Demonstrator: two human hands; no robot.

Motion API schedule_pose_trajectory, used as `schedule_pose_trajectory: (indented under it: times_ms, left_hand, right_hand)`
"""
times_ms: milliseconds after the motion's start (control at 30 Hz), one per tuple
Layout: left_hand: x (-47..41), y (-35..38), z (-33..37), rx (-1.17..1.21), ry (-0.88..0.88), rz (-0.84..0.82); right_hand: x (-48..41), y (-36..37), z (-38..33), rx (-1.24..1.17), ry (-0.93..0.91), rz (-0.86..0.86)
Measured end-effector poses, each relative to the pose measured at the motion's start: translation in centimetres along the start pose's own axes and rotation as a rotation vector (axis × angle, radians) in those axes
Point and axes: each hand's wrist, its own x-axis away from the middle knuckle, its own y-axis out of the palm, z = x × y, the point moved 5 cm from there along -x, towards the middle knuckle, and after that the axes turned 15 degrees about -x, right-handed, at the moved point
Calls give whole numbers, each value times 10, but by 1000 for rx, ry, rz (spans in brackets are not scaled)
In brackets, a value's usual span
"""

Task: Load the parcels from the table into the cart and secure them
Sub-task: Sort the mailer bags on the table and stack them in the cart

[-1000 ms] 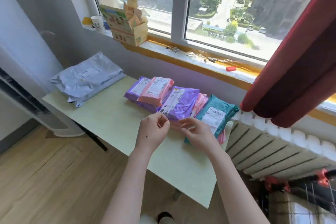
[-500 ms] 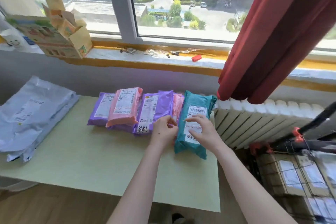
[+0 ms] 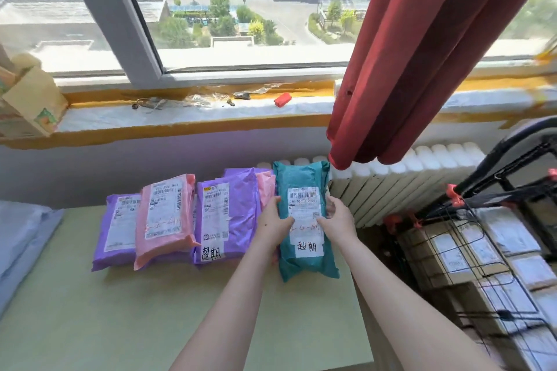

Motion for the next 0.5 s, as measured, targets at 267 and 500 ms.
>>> schedule_pose_trajectory:
  times_ms: [267, 500]
  left_hand:
    - [0, -6, 5, 140, 43, 52]
    - [25, 3, 25, 221, 107, 122]
  right_hand:
    - [0, -8, 4, -47, -16, 52]
    - [30, -40, 22, -273, -46, 178]
